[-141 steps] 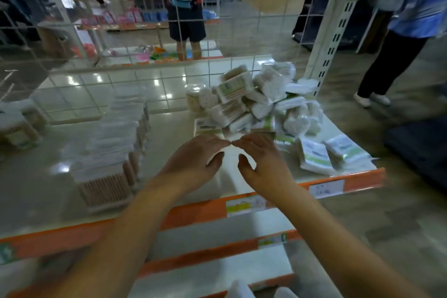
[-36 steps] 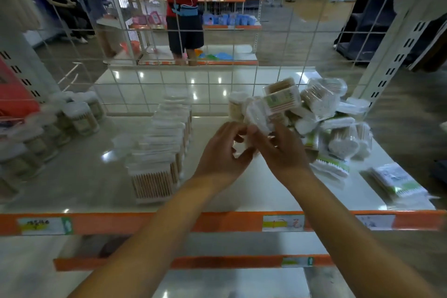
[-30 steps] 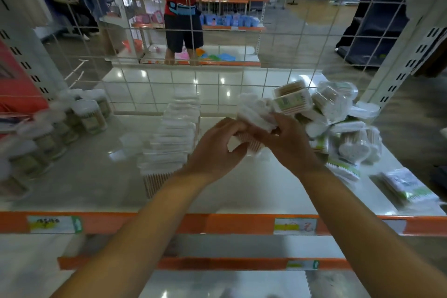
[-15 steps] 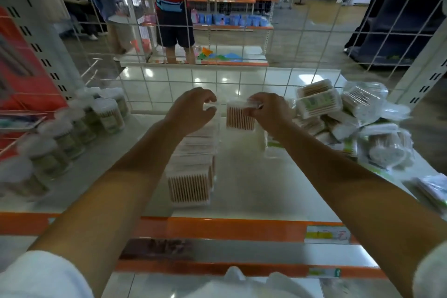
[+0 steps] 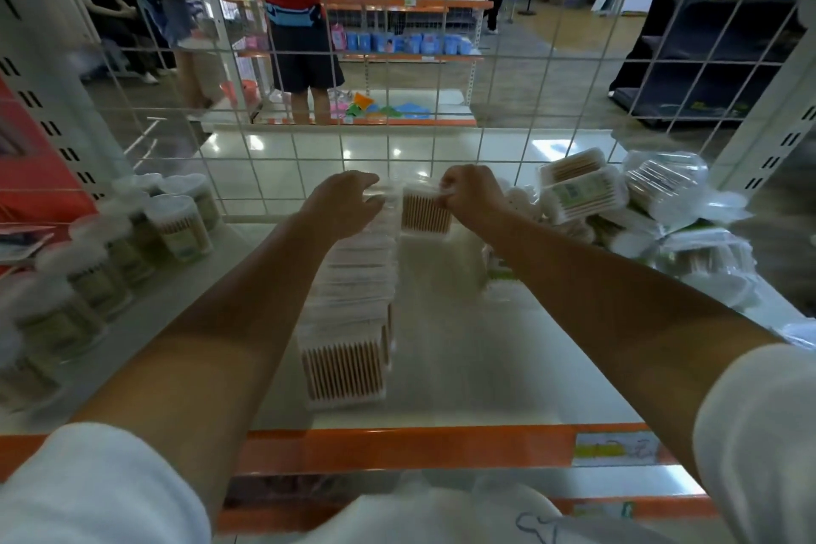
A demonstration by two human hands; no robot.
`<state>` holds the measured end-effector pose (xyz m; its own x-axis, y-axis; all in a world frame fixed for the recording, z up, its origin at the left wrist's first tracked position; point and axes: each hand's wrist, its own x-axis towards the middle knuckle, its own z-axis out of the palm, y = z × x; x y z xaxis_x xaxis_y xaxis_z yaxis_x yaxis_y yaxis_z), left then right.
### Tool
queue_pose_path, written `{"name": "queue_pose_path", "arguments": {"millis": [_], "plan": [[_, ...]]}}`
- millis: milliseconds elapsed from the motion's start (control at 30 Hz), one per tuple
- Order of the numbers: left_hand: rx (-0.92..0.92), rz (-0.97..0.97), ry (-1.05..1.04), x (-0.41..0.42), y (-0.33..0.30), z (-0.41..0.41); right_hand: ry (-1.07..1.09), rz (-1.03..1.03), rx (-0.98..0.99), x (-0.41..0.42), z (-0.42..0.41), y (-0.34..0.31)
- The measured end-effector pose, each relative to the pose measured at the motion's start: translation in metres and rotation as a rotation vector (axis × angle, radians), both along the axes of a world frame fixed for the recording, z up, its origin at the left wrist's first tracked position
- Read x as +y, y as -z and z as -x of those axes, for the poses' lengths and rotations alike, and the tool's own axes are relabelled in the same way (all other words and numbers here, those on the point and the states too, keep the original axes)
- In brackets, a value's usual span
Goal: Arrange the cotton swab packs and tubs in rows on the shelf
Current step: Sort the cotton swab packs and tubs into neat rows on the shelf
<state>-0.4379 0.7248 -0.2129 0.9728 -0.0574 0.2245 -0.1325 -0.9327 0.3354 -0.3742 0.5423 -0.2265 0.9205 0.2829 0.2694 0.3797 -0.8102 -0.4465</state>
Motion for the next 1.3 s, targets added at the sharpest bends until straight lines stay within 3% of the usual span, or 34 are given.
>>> {"name": "queue_pose_path", "arguments": {"millis": [233,400,800,1100,1300], "plan": [[0.185,-0.020,-0.051,-0.009,-0.001,-0.008,-0.016,0.110,-0.021,0.006,-0.008,-0.001],[0.195,-0.041,-0.054,-0.010,0.001,-0.011,-0.020,0.302,-0.091,0.010,-0.004,-0.006],[0.094,-0.066,0.033,-0.012,-0.005,-0.013,-0.015,0.350,-0.153,0.011,0.009,-0.005],[-0.083,-0.212,-0.008,-0.059,-0.008,-0.006,-0.028,0.329,-0.234,-0.016,0.031,-0.013],[-0.068,-0.179,0.069,-0.097,-0.006,-0.003,-0.006,0.374,-0.343,-0.058,0.040,-0.013]]}}
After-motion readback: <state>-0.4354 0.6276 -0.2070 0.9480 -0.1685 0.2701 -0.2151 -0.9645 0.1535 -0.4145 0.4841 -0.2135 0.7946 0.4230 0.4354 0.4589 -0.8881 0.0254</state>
